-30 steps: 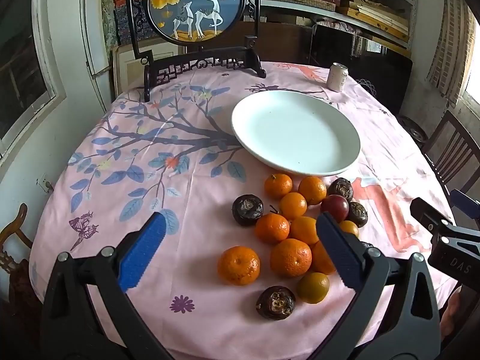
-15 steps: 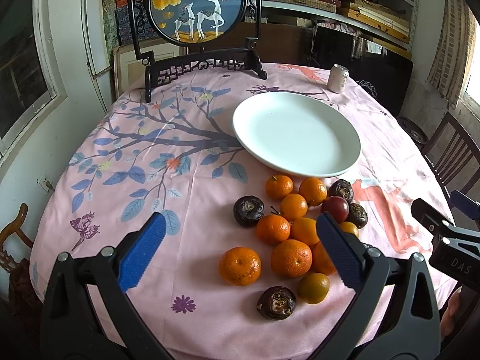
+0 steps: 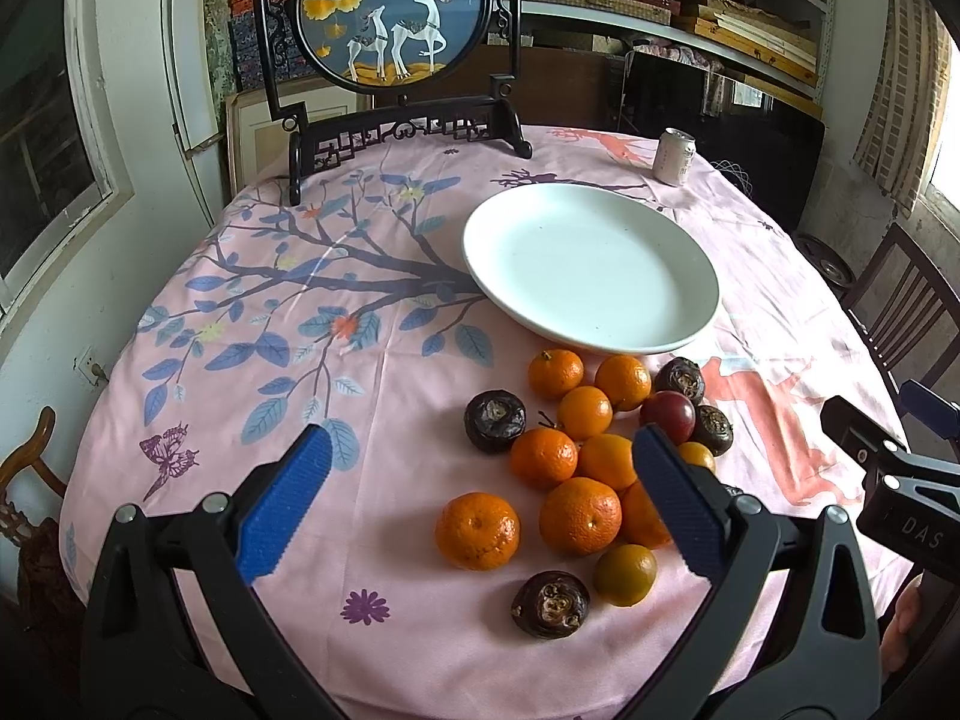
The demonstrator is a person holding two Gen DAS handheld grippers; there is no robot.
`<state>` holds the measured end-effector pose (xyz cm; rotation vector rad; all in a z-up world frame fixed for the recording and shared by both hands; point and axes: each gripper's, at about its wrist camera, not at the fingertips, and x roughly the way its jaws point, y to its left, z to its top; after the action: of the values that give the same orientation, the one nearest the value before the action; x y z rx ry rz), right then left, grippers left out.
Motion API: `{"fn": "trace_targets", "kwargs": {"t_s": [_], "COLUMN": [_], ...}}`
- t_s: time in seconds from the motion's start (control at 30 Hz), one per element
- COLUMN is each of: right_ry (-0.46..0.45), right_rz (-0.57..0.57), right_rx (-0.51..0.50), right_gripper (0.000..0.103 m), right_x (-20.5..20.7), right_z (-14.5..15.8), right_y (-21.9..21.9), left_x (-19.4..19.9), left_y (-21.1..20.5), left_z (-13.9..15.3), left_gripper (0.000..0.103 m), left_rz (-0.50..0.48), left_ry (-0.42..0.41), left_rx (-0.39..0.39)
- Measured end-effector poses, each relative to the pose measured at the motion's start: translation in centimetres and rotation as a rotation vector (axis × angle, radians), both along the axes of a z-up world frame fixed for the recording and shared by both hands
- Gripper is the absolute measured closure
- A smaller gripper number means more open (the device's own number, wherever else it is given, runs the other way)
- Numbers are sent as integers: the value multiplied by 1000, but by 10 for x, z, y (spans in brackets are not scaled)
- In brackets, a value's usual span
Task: Organize fruits
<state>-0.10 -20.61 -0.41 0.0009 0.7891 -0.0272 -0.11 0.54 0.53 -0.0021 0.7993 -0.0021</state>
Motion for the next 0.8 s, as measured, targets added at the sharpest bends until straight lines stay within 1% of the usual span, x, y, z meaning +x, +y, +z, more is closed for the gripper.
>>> {"fn": "trace_targets", "kwargs": {"t_s": [0.8], "right_ry": [-1], "right_rz": [0], "right_rx": [1], "right_gripper": [1], "right_x": [1], "right_z": [-2], "right_y": [0], "left_x": [0], "left_y": [0], "left_z": [-1], "left_gripper": [2], "left_rz": [0], "left_ry": [0], "left_rx": [0]}}
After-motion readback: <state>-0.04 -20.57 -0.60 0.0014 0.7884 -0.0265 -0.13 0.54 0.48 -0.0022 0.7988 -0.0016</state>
